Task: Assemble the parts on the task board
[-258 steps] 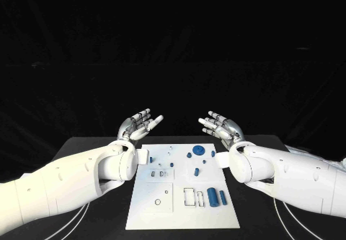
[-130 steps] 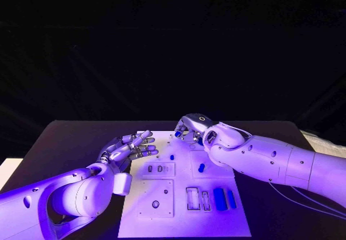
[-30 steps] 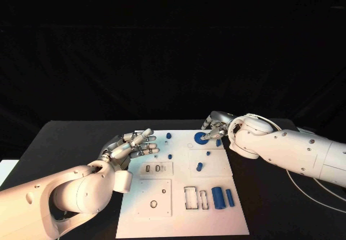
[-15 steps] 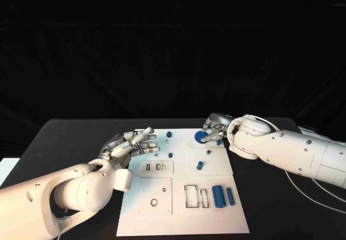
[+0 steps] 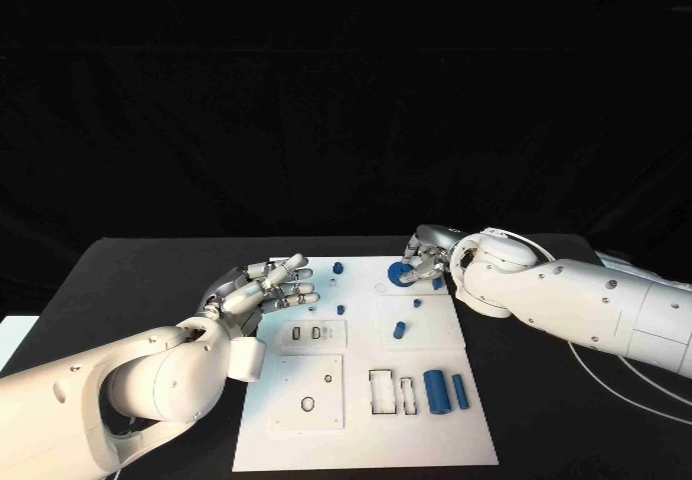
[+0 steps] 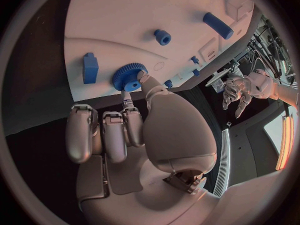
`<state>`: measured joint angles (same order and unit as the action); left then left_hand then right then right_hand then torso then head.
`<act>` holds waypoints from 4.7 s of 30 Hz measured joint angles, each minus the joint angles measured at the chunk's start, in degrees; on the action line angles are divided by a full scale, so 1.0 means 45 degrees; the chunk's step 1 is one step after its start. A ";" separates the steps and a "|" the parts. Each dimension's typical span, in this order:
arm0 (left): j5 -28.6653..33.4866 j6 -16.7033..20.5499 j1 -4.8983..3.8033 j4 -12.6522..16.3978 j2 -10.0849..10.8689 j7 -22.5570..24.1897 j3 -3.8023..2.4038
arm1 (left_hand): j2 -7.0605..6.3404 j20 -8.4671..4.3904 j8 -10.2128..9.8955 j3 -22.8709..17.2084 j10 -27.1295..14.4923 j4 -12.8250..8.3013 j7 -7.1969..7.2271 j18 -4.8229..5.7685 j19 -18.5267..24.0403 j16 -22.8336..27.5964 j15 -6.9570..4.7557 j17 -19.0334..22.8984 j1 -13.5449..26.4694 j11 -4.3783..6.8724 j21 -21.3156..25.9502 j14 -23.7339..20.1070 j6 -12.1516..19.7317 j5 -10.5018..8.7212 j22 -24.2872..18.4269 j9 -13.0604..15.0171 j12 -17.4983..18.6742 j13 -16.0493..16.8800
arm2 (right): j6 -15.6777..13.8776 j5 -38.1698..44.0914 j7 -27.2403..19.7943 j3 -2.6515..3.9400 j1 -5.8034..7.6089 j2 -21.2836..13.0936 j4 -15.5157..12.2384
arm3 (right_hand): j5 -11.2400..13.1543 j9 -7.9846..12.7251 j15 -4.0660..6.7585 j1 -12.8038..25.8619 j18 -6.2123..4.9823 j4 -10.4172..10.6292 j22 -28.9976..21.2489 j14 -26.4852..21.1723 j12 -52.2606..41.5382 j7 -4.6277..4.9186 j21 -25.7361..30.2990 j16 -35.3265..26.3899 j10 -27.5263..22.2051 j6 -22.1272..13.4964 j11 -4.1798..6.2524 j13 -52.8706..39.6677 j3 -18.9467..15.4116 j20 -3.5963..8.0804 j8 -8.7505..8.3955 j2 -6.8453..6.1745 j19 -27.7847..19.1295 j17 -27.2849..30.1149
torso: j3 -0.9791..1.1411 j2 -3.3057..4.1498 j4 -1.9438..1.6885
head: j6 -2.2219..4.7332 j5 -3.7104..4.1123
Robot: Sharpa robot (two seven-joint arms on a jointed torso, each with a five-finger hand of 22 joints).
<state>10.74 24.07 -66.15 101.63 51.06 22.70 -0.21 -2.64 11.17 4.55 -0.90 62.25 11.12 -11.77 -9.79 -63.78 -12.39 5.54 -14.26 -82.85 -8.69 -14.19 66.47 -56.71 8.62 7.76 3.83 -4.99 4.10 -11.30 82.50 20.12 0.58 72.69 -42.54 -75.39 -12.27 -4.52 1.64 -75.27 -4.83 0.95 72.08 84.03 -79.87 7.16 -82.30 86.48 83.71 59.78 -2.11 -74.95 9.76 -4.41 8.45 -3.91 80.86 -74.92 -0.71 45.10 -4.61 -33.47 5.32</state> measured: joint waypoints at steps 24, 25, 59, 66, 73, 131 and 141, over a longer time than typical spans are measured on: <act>-0.0002 -0.0093 0.0000 -0.0292 0.0069 -0.0033 0.0000 | 0.0000 0.0000 -0.0013 -0.0036 0.0000 -0.0036 0.0000 0.0000 0.0000 0.0000 0.0000 -0.0017 0.0000 0.0000 0.0014 0.0000 0.0000 0.0000 -0.0010 0.0001 0.0000 0.0000 | -0.1921 0.2386 0.0691 -0.0069 -0.0208 0.0517 -0.1905 | 0.0081 -0.0071 0.0095 0.0227 0.0197 0.0156 0.0341 0.0000 -0.0081 0.0009 -0.0159 0.0000 0.0044 0.0263 0.0043 0.0004 0.0264 0.0136 0.0170 0.0215 0.0135 0.0003 | -0.0013 0.0001 -0.0022 | 0.0022 -0.0103; -0.0002 -0.0099 0.0000 -0.0304 0.0070 -0.0033 0.0000 | 0.0000 0.0000 -0.0050 -0.0036 0.0000 -0.0036 0.0000 -0.0001 0.0000 0.0000 0.0000 -0.0027 0.0000 0.0000 0.0048 0.0000 0.0000 0.0000 -0.0010 0.0000 0.0000 0.0000 | -0.1963 0.2433 0.0691 -0.0098 -0.0206 0.0642 -0.1903 | 0.0079 -0.0071 0.0095 0.0239 0.0196 0.0156 0.0341 -0.0001 -0.0044 0.0008 -0.0159 0.0000 0.0044 0.0263 0.0043 0.0004 0.0264 0.0136 0.0164 0.0226 0.0134 0.0004 | -0.0013 0.0005 -0.0024 | 0.0022 -0.0105; -0.0001 -0.0201 -0.0006 -0.0374 0.0038 -0.0071 -0.0003 | 0.0000 0.0000 -0.0060 -0.0036 0.0000 -0.0036 0.0000 0.0000 0.0000 0.0046 0.0001 -0.0039 0.0000 0.0000 0.0047 0.0000 0.0000 0.0000 -0.0009 0.0001 0.0000 0.0001 | -0.1756 0.2785 0.0521 -0.0380 -0.0411 0.2773 -0.0278 | 0.0447 0.0188 -0.0049 0.0597 0.0196 0.0393 -0.0044 -0.0001 0.1433 0.0287 -0.0059 -0.0001 -0.0737 -0.1010 -0.0278 0.0146 0.0383 -0.0050 -0.1007 -0.0129 -0.0053 -0.0003 | 0.0001 0.0017 0.0005 | -0.0101 -0.0352; -0.0001 -0.0218 -0.0006 -0.0335 0.0033 -0.0093 -0.0003 | 0.0000 0.0000 -0.0060 -0.0036 0.0000 -0.0036 0.0000 -0.0001 0.0000 0.0046 0.0000 -0.0038 0.0000 0.0000 0.0047 0.0000 0.0000 0.0000 -0.0008 0.0001 0.0000 0.0000 | -0.1667 0.2786 0.0491 -0.0383 -0.0418 0.2855 -0.0161 | 0.0686 0.0188 -0.0208 0.0773 0.0195 0.0691 -0.0276 -0.0023 0.2305 0.0506 0.0051 -0.0001 -0.1213 -0.1649 -0.0435 0.0855 0.0085 -0.0164 -0.1072 -0.0306 -0.0167 -0.0002 | 0.0010 0.0016 0.0017 | -0.0103 -0.0344; -0.0001 -0.0230 -0.0006 -0.0345 0.0034 -0.0112 -0.0002 | 0.0000 0.0000 -0.0060 -0.0036 0.0000 -0.0036 0.0000 0.0000 0.0000 0.0046 0.0000 -0.0037 0.0000 0.0000 0.0047 0.0000 0.0000 0.0000 -0.0008 0.0001 0.0000 0.0001 | -0.1758 0.2771 0.0414 -0.0385 -0.0419 0.2686 -0.0434 | 0.0687 0.0179 -0.0251 0.0841 0.0194 0.0866 -0.0322 0.0022 0.2393 0.0478 0.0051 -0.0001 -0.1257 -0.1711 -0.0479 0.0952 -0.0091 -0.0256 -0.1072 -0.0373 -0.0166 -0.0001 | 0.0017 0.0016 0.0012 | -0.0110 -0.0304; -0.0003 -0.0361 -0.0001 -0.0682 0.0093 -0.0150 0.0004 | 0.0049 0.0000 -0.0060 -0.0050 0.0000 -0.0122 0.0000 0.0000 0.0000 0.0045 0.0000 -0.0072 -0.0050 0.0000 0.0047 0.0000 0.0000 0.0000 -0.0007 0.0001 0.0046 -0.0008 | -0.2143 -0.1820 -0.6207 -0.0338 -0.1011 -0.1598 0.0821 | 0.0272 0.0118 -0.0250 -0.0749 0.0195 0.0345 -0.0180 0.0021 0.2090 0.0377 0.0049 0.0099 -0.1072 -0.1013 -0.0296 0.0472 0.0105 -0.0254 -0.0945 -0.0166 -0.0165 -0.0004 | 0.0359 -0.0105 0.0645 | -0.0162 -0.0377; -0.0003 -0.0366 -0.0001 -0.0689 0.0084 -0.0155 0.0004 | 0.0049 0.0000 -0.0059 -0.0049 0.0000 -0.0122 0.0000 0.0000 0.0000 0.0045 0.0001 -0.0071 -0.0050 0.0000 0.0047 0.0000 0.0000 0.0000 -0.0007 0.0002 0.0046 -0.0008 | -0.1942 -0.1960 -0.6171 -0.0336 -0.1056 -0.1253 0.1154 | 0.0717 0.0093 -0.0250 -0.0871 0.0194 0.0226 -0.0110 0.0021 0.1875 0.0269 0.0049 0.0099 -0.0955 -0.0521 -0.0272 0.0261 0.0441 -0.0254 -0.0851 0.0132 -0.0165 -0.0002 | 0.0349 -0.0117 0.0645 | -0.0140 -0.0397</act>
<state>10.73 22.42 -66.16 98.53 51.44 22.00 -0.19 -2.42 11.17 4.29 -1.12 62.25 10.57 -11.77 -9.79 -63.78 -12.19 5.54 -14.58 -83.07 -8.69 -13.98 66.47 -56.71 8.62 7.73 3.84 -4.78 4.07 -20.04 73.68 -7.65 -0.93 67.94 -48.18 -70.20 -9.05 -4.10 0.52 -79.18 -3.96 1.97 71.58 84.13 -71.43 8.37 -82.08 86.92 79.41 57.44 -3.33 -73.78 11.74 -5.55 4.62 -3.31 80.12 -74.93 0.86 44.57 -1.71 -34.10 3.53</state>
